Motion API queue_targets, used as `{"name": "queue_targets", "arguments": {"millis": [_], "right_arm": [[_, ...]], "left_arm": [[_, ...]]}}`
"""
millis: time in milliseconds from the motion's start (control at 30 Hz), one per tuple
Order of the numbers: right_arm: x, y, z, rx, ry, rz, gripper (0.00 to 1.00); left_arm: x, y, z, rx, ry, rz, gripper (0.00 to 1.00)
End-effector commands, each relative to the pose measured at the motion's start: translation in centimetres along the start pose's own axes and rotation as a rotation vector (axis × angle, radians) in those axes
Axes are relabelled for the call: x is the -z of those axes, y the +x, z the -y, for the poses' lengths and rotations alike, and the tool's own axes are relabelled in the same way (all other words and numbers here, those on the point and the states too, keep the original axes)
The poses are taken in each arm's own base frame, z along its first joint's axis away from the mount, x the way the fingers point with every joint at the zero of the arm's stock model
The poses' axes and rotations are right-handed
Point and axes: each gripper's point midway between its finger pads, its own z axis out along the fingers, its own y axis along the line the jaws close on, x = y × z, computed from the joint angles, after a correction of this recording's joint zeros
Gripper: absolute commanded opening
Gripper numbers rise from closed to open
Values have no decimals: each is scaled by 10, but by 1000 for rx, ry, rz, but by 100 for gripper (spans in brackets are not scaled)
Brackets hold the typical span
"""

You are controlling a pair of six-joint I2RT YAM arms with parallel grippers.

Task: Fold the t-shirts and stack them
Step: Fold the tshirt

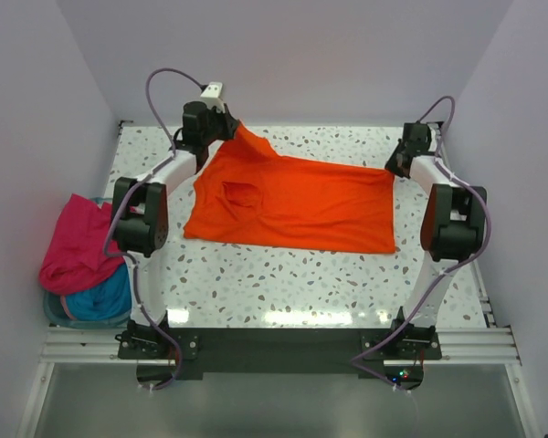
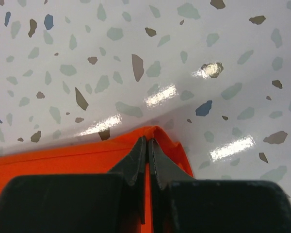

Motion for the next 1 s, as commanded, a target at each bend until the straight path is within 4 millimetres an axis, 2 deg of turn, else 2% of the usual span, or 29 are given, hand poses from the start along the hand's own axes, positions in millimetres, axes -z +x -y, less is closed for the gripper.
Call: {"name": "queue_targets", "arguments": {"millis": [0, 33, 67, 100, 133, 167, 200, 233, 267, 300, 333, 367, 400, 433, 467, 500, 567, 600, 667, 700, 767, 800, 833, 900, 967], "right_arm": [[20, -29, -1, -43, -3, 108, 0], [22, -28, -1, -44, -9, 107, 0], [22, -23, 0, -47, -9, 98, 0], [25, -25, -1, -60, -19, 108, 0], [27, -23, -2, -64, -24, 104, 0], [28, -18, 0, -71, -22, 94, 0], [34, -22, -1, -81, -31, 112, 0], [37, -21, 0, -87, -33, 115, 0], [37, -12, 3, -90, -28, 101, 0], [39, -12, 4, -101, -30, 107, 0], [46, -14, 3, -108, -38, 118, 0], [47, -5, 7, -110, -31, 105, 0], [49, -3, 8, -119, -33, 105, 0], [55, -5, 8, -126, -37, 114, 0], [55, 3, 12, -125, -27, 102, 0], [57, 6, 14, -133, -22, 98, 0], [62, 12, 18, -144, -17, 92, 0], [64, 15, 20, -148, -12, 88, 0], [70, 22, 23, -161, -9, 81, 0], [72, 24, 25, -167, -4, 80, 0], [75, 36, 30, -174, 1, 62, 0], [79, 36, 29, -176, -4, 65, 0], [82, 38, 31, -178, -3, 66, 0], [90, 45, 35, -185, -4, 60, 0], [94, 52, 40, -185, 7, 54, 0]], "left_arm": [[21, -26, 9, 21, 11, 87, 0], [28, -35, 12, 21, 12, 109, 0], [32, -33, 12, 29, 6, 111, 0], [36, -22, 10, 45, -2, 92, 0], [43, -29, 13, 47, -3, 108, 0], [47, -28, 12, 53, -12, 109, 0], [51, -16, 11, 70, -19, 90, 0], [59, -25, 13, 72, -22, 112, 0], [64, -24, 12, 79, -37, 115, 0], [69, -12, 10, 96, -48, 97, 0], [78, -22, 14, 97, -47, 124, 0], [83, -22, 12, 103, -62, 131, 0], [89, -11, 10, 122, -74, 113, 0], [99, -21, 14, 123, -71, 142, 0], [104, -21, 15, 127, -75, 147, 0], [109, -10, 13, 145, -87, 131, 0], [122, -14, 15, 155, -96, 150, 0], [127, -2, 14, 172, -103, 131, 0], [139, -7, 15, 184, -116, 155, 0], [144, 6, 14, 209, -128, 136, 0], [157, 1, 17, 223, -128, 166, 0], [162, 12, 15, 242, -138, 154, 0], [171, 6, 17, 244, -138, 175, 0], [180, 17, 15, 258, -163, 158, 0], [190, 13, 16, 263, -168, 173, 0]]}}
